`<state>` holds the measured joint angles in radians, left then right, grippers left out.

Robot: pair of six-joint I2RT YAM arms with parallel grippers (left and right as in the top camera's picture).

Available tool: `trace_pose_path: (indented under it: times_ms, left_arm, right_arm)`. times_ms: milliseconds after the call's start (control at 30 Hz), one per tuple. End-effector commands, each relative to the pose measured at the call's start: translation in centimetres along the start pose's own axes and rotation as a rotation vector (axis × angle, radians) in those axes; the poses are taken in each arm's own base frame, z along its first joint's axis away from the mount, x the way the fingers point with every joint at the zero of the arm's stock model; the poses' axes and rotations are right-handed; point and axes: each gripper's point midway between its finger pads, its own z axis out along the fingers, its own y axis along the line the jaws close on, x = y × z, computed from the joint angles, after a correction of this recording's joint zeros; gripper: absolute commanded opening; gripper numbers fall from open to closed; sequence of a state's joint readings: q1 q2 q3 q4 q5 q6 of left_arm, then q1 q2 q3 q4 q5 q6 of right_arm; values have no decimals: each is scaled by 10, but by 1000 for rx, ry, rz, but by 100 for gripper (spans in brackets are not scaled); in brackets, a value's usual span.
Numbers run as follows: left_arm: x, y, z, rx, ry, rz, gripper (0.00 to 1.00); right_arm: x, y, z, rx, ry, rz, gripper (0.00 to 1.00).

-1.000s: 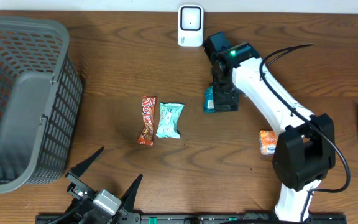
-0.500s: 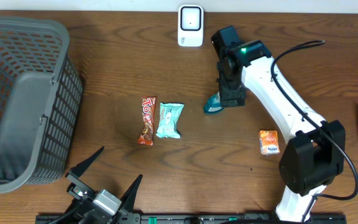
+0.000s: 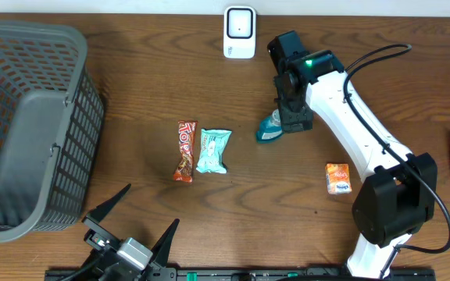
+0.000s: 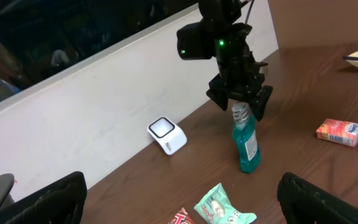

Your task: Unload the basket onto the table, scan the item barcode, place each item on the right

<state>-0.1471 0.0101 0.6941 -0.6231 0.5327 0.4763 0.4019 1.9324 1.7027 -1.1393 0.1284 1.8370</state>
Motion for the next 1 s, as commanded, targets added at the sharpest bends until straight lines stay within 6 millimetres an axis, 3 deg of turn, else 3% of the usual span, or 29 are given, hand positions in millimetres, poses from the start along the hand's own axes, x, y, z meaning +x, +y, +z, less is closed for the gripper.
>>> trace_pose_path:
  times_ms: [0, 100, 200, 267, 333, 367, 433, 467, 500, 567, 633, 867, 967]
  left_arm:
    - [-1, 0, -1, -5, -9, 15, 98]
    - [-1, 0, -1, -5, -9, 15, 98]
    - [-1, 0, -1, -5, -9, 15, 98]
    - [-1, 0, -1, -5, -8, 15, 98]
    - [-1, 0, -1, -5, -8, 15, 98]
    - [-1, 0, -1, -5, -8, 15, 98]
    - [-1, 0, -1, -5, -8, 15, 98]
    - [-1, 0, -1, -5, -9, 15, 98]
    - [-1, 0, -1, -5, -8, 15, 98]
    - [-1, 0, -1, -5, -9, 15, 98]
    - [-1, 0, -1, -5, -8, 15, 98]
    - [-1, 0, -1, -5, -8, 15, 98]
    - [-1, 0, -1, -5, -8, 15, 98]
  right_arm:
    - [-12, 9, -15, -52, -35, 3, 90]
    - [-30, 14, -21, -76, -78, -58, 90]
    - [-54, 22, -42, -130, -92, -179, 90]
    - [-66, 30, -61, -193, -105, -319, 90]
    - [-73, 45, -86, -291, -136, -572, 90]
    - [-71, 60, -110, -395, -185, -874, 99]
    - [-44, 72, -143, -570, -248, -1430, 99]
    - [-28, 68, -149, -633, -240, -1649, 99]
    - [-2, 47, -151, -729, -171, -1979, 99]
    - [16, 11, -144, -793, -40, -2266, 99]
    - [19, -7, -131, -772, 49, -2350, 99]
    - [25, -4, -70, -702, 201, -2412, 99]
    - [33, -11, -54, -735, 294, -2449, 99]
